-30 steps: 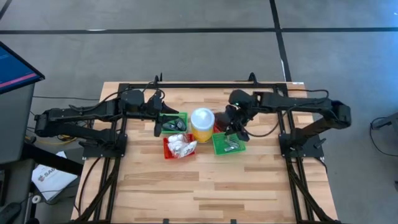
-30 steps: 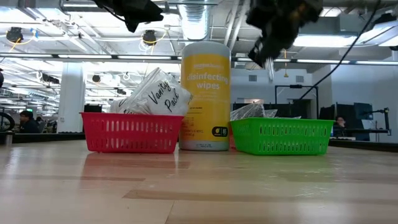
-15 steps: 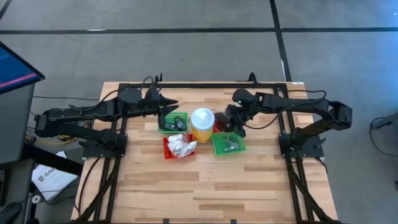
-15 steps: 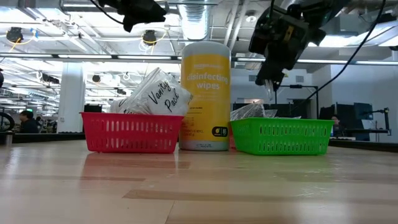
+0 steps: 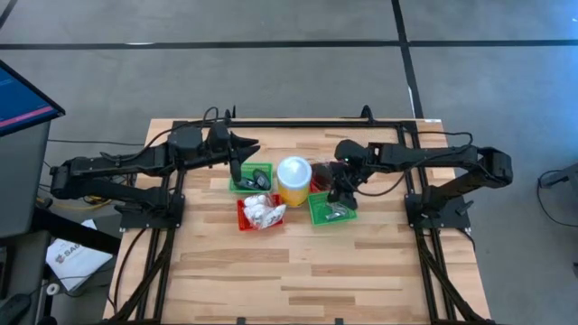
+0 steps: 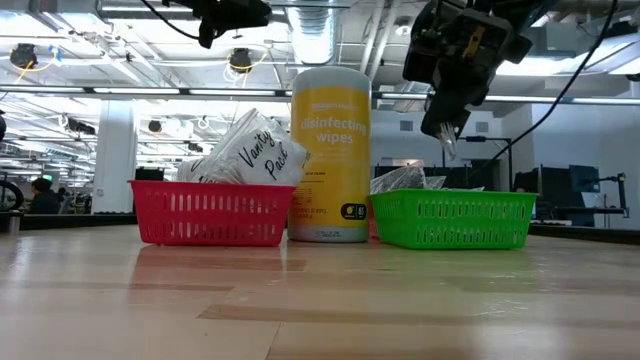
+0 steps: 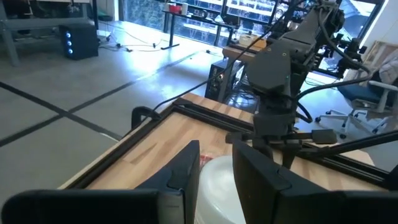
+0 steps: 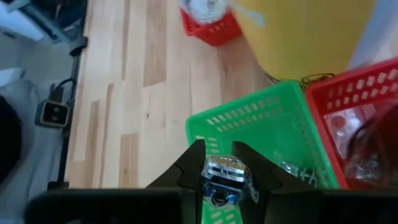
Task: Pick & Place Travel size toiletries
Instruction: Put the silver nail cutter into the right green bin
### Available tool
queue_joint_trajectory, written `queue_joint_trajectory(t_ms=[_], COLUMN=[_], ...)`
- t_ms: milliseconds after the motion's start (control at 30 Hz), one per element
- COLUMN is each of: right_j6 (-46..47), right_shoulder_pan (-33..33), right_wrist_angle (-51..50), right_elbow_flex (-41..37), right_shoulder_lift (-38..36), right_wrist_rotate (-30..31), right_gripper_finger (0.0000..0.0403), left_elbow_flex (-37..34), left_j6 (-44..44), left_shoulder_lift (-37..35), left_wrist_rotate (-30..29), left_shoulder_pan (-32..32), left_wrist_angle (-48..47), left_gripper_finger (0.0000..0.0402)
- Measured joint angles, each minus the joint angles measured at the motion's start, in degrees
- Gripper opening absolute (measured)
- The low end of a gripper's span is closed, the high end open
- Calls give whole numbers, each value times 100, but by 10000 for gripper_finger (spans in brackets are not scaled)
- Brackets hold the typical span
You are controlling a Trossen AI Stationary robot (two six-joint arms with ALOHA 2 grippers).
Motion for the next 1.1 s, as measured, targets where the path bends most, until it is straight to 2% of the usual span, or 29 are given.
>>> queue_joint_trajectory(t_ms=[267,1100], right_j6=[390,817], right_shoulder_pan=[41,39], right_wrist_angle=[-10,-41], right_elbow_flex=[0,2], right_shoulder_lift=[1,54], right_wrist_rotate=[374,378], right_gripper_finger=[59,86], left_elbow_flex=[0,0], left_j6=[0,14], left_shoulder_lift=[0,0], left_wrist_rotate=[4,2], left_shoulder_pan=[-109,-275], left_wrist_angle=[-1,-13], left_gripper_finger=[87,87])
